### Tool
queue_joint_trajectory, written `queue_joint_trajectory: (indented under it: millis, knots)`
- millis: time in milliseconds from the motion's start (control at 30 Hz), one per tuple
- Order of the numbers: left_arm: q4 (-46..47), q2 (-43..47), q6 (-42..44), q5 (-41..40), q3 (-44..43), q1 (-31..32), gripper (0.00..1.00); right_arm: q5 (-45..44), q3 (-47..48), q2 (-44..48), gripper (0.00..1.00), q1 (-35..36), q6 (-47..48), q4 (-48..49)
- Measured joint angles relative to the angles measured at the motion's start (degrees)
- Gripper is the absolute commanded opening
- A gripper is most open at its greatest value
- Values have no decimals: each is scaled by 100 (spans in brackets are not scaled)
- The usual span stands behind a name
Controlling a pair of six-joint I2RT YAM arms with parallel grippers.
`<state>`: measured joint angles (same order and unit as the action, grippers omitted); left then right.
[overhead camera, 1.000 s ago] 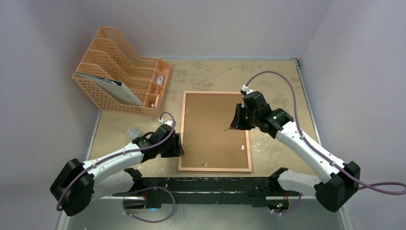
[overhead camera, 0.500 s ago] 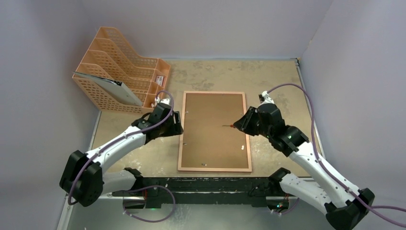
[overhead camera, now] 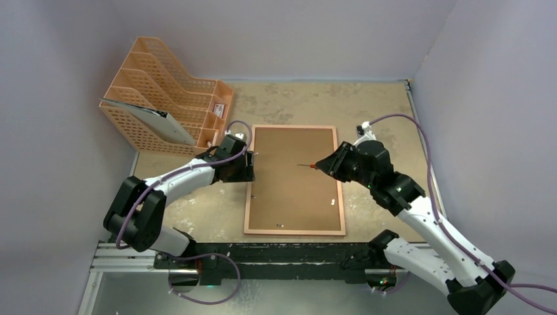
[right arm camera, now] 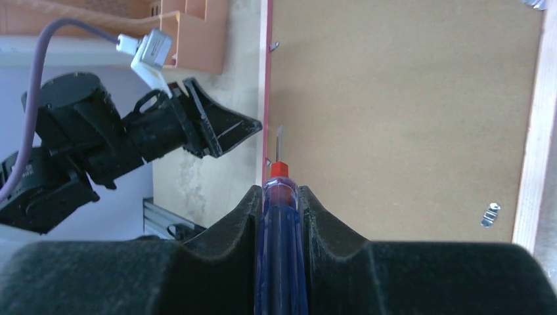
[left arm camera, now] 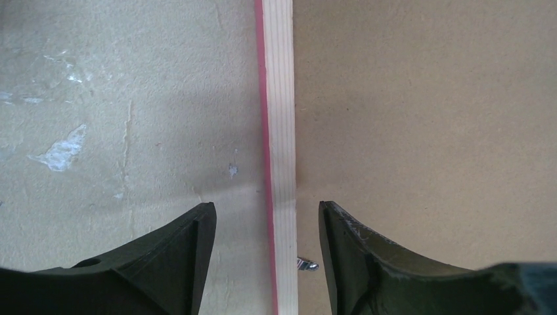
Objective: Take the photo out of the frame
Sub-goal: Release the photo frame item from the photo frame.
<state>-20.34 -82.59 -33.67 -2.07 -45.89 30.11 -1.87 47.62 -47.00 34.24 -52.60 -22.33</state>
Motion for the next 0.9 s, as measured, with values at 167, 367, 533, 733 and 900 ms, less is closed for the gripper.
queue_joint_trajectory:
  millis: [167, 367, 533, 733, 900]
  knots:
    - [125, -153, 166, 190, 0, -4, 46, 424, 0, -509, 0, 0, 310, 225]
    - [282, -168, 310, 308, 13, -4, 33, 699, 2, -929, 0, 35, 599, 256]
    - [369, -175, 341, 400, 153, -4, 28, 839, 4, -1106, 0, 142, 728, 326]
    - [520, -201, 330, 487, 299, -4, 29, 894, 44, -1488, 0, 468, 765, 374]
    - [575, -238, 323, 505, 306, -2, 13, 887, 94, -1692, 0, 750, 741, 450]
